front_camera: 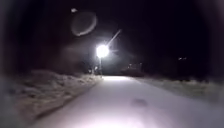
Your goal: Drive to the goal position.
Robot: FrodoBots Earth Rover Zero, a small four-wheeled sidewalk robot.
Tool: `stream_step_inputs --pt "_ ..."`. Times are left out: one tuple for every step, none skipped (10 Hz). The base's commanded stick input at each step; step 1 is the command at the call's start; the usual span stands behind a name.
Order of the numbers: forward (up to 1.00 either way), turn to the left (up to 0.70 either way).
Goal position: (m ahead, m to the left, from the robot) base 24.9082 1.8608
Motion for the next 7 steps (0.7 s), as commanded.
stream_step_inputs --pt "0.7 0.0" --pt "0.7 0.0" --pt "0.7 0.0" --pt "0.7 0.0" --pt "0.7 0.0" --pt "0.7 0.0" --pt "0.7 0.0"
